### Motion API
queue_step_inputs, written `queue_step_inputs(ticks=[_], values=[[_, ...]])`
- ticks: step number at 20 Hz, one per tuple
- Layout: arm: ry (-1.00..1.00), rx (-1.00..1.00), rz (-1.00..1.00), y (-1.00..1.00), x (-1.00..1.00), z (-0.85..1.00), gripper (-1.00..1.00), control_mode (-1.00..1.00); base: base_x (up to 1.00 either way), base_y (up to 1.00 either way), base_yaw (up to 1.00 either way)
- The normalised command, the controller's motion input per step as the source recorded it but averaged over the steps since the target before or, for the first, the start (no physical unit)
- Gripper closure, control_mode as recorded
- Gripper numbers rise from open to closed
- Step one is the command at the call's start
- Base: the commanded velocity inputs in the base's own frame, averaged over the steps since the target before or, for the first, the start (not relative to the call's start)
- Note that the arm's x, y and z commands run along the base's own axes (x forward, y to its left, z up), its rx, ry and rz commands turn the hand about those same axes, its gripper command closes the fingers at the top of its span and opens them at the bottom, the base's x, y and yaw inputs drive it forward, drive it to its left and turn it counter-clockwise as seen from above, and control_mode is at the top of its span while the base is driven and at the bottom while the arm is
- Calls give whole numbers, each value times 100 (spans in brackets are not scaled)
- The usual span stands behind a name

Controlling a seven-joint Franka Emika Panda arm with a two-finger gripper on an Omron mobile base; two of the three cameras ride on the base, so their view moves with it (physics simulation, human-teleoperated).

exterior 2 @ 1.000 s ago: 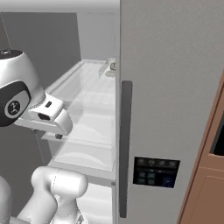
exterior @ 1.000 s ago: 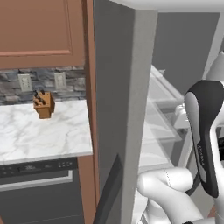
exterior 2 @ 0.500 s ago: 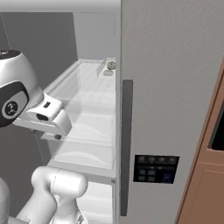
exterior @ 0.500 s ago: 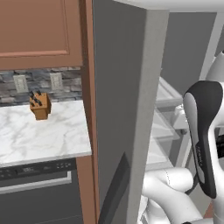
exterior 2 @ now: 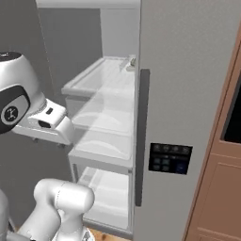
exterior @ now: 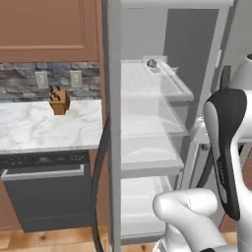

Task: Place two dumplings into each of the tupperware containers and then place the containers in the fridge.

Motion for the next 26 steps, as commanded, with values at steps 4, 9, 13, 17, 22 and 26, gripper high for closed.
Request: queue_step_inputs(ticks=[4,9,13,17,22,26], values=[[0,0,0,0,0,0,-100,100,-100,-62,9],[0,0,0,0,0,0,-100,100,-100,-75,13],[0,0,0,0,0,0,-100,100,-100,3,50],[0,0,0,0,0,0,-100,100,-85,43,77],[0,0,0,0,0,0,-100,100,-42,34,88],[0,0,0,0,0,0,-100,100,0,37,97]])
